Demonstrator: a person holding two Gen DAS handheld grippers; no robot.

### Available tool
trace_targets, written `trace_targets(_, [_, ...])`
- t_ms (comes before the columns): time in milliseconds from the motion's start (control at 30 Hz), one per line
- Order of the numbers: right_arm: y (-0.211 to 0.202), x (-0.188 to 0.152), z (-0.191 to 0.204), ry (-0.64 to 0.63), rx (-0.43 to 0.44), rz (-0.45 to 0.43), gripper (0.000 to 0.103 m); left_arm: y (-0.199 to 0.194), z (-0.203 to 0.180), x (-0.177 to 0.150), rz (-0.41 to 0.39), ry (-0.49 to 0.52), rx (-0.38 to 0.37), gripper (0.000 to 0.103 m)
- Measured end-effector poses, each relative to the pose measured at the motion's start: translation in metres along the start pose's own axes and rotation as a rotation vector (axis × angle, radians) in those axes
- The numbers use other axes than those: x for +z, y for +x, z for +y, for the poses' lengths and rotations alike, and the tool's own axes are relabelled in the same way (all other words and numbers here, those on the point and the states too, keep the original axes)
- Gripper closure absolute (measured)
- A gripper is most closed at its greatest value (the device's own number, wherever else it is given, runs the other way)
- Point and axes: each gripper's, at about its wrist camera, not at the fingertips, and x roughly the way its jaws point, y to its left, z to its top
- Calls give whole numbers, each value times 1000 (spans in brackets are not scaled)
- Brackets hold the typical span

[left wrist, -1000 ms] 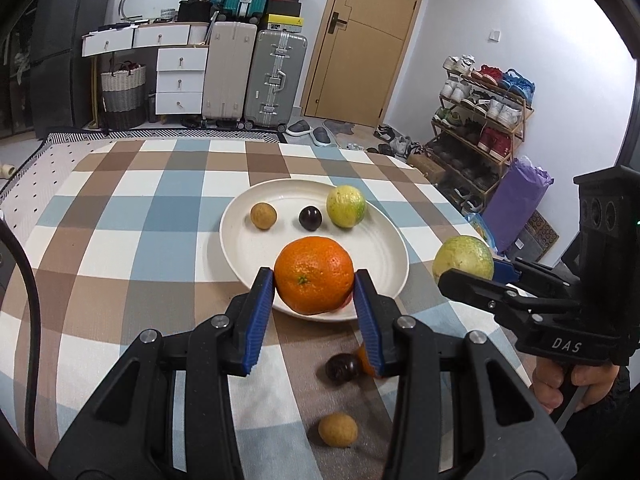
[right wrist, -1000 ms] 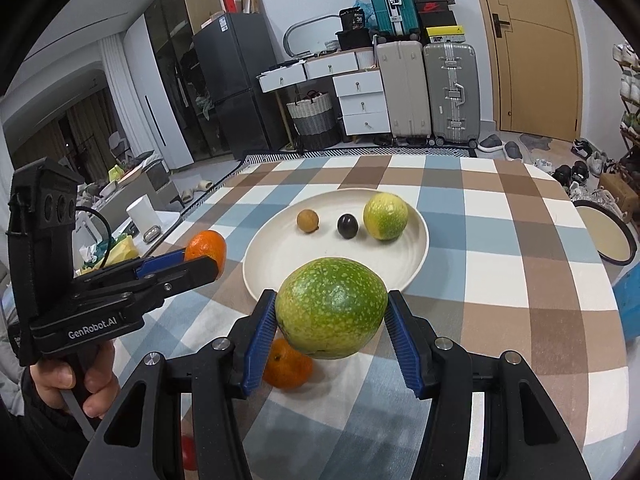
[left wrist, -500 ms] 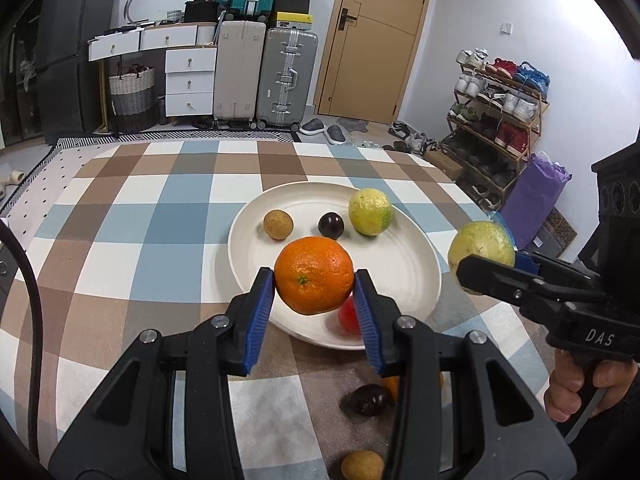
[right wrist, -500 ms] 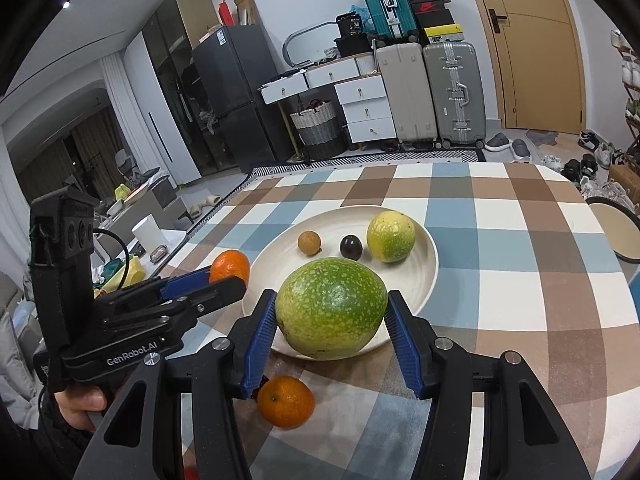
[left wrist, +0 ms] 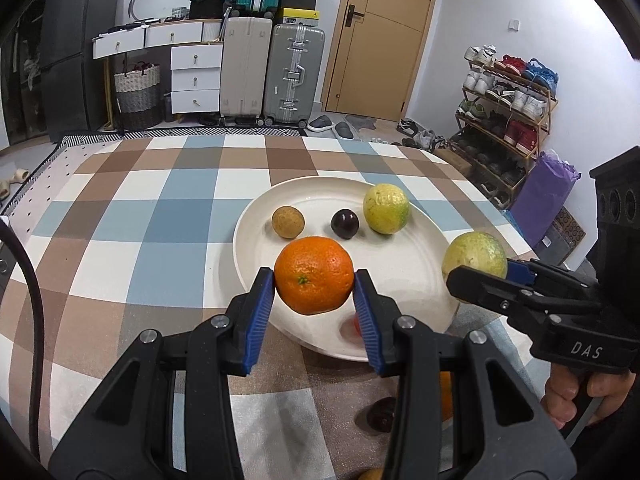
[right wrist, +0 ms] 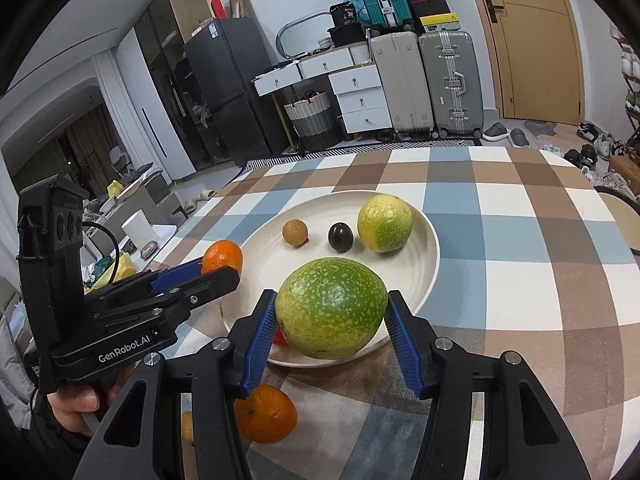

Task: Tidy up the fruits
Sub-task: 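Carry the orange and green citrus onto the plate while both tools open to release, then withdraw both open tools from the plate toward the remaining fruits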

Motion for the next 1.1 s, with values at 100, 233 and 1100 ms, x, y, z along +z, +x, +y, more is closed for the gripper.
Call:
trace_targets(100, [6, 0, -4, 10, -17, 12, 48, 5, 1, 0, 13, -4, 2, 65])
trace_targets(233, [14, 0, -5, 11, -30, 25, 48, 9, 1, 0, 10, -4, -1, 65])
trace_targets(1100, [-7, -6, -9, 25, -52, -34, 12, -13, 10, -12, -9, -26, 45, 21])
